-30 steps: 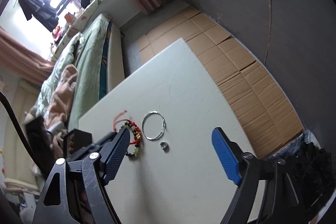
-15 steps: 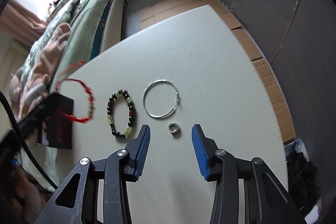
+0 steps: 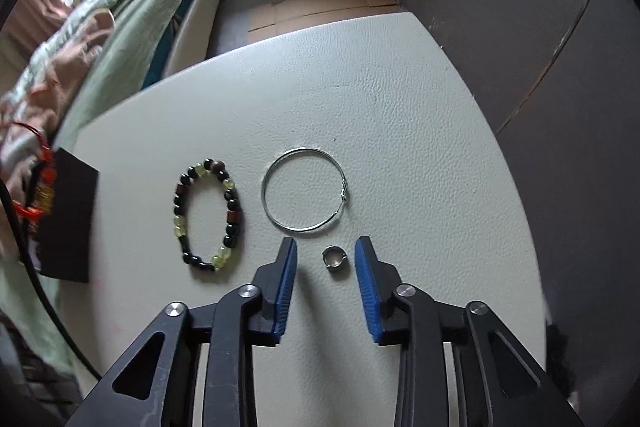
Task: Organize jewelry
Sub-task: 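Carry the red bracelet boxward with the left tool while the right grasps the ring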
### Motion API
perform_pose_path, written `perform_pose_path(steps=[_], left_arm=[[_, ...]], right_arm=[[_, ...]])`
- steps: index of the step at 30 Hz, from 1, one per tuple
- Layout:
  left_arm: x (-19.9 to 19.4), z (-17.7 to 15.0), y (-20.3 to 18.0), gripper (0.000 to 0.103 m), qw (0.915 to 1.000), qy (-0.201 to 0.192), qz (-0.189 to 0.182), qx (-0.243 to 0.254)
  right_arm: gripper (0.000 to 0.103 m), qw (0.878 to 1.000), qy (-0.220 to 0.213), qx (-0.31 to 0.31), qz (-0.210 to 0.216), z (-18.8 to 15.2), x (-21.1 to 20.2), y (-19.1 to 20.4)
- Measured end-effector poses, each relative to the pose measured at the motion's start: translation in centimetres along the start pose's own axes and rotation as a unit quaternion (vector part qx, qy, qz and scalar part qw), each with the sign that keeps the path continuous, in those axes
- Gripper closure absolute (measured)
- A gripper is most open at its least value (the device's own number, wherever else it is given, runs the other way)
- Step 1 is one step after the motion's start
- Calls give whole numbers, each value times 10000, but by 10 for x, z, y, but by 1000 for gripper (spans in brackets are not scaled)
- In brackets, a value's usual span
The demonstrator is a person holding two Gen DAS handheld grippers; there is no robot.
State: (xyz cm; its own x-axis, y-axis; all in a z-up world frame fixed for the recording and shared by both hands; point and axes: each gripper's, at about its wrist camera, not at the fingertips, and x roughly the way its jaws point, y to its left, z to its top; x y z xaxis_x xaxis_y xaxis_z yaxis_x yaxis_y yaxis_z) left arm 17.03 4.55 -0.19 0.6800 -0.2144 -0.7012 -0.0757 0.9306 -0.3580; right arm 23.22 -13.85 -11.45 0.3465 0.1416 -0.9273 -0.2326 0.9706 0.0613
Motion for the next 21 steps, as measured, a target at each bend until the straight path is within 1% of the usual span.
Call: perform_pose_path(steps=[1, 2, 3, 9, 12, 14, 16, 21], left_arm=[[-2, 0, 2, 101, 10000, -17, 3, -18], [-4, 1, 4, 101, 10000, -32, 8, -35], [-6, 1, 6, 101, 10000, -47, 18, -60], [-22, 2, 18, 101, 9997, -172, 46, -153], [-34, 3, 25, 101, 9994, -271, 81, -185], [-44, 4, 33, 101, 9990, -361, 140, -225], [-52, 5, 43, 101, 9984, -433, 206, -297], [-62, 4, 68, 101, 9967, -493, 380, -516]], right_arm=[[81, 9999, -14, -68, -129, -1, 0, 2], [85, 9996, -31, -123, -237, -1, 0, 4], [88, 9995, -42, -183, -264, -1, 0, 7], [89, 9970, -121, -528, -557, -4, -3, 20], [89, 9985, -146, -435, -286, -4, -8, 20], [89, 9986, -291, -389, -207, -5, -20, 21], [89, 9987, -404, -324, -42, -5, -30, 22], [89, 9969, -647, -312, 310, -9, -49, 30]])
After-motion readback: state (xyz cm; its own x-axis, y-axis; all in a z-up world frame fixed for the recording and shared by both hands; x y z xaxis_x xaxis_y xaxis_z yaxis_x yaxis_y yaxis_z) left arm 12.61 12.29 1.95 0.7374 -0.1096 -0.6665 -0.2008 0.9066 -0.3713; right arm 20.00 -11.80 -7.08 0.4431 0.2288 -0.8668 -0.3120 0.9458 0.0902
